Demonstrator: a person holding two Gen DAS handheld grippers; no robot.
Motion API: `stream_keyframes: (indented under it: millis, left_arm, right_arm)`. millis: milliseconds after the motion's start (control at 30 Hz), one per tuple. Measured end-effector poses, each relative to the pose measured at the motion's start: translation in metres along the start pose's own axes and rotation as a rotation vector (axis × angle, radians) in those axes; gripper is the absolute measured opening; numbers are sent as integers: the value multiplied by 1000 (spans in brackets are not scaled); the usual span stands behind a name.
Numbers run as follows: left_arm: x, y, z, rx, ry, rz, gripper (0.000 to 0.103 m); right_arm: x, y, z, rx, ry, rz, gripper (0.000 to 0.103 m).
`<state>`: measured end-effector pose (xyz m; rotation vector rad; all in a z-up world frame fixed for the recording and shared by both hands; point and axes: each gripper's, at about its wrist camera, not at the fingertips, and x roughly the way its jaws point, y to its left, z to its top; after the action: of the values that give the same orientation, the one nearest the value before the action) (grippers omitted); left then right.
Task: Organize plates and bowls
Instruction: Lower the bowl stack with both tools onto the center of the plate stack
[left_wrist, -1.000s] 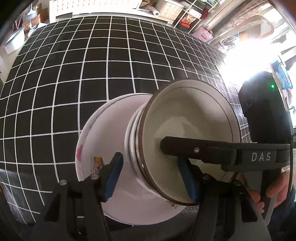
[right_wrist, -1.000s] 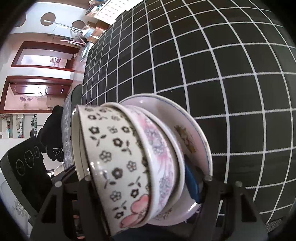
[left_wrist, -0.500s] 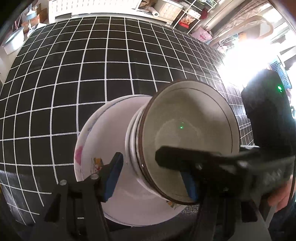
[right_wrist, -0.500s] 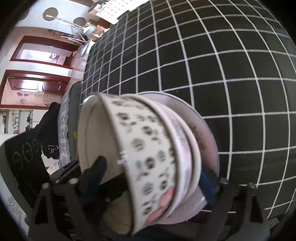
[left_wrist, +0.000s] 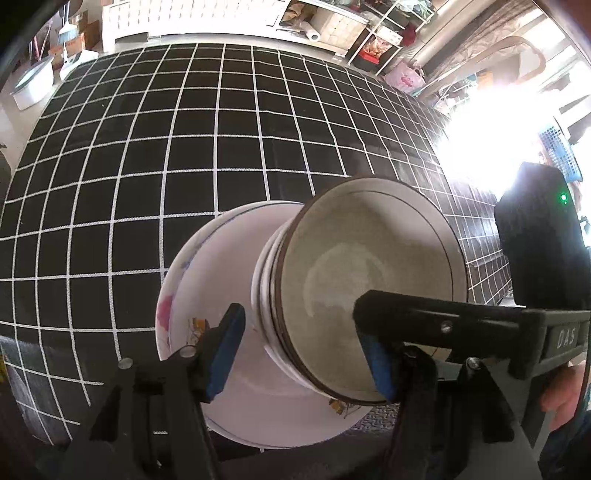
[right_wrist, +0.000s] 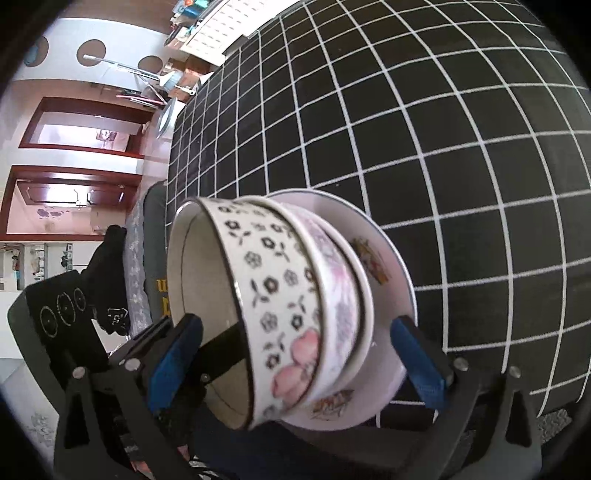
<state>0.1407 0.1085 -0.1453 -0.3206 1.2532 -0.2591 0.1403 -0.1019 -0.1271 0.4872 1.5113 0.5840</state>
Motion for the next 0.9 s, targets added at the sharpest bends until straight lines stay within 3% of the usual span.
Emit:
stream_keyframes:
  millis: [400,900]
  left_arm:
    - [-19,-27,-3,20,-59,59,60]
    - [-68,-58,-33,57,-193,150,60]
  right_arm:
    - [-25,-5,-13,-16,-49,-7,103]
    - [-46,-6,-26,-90,-148,-108,103]
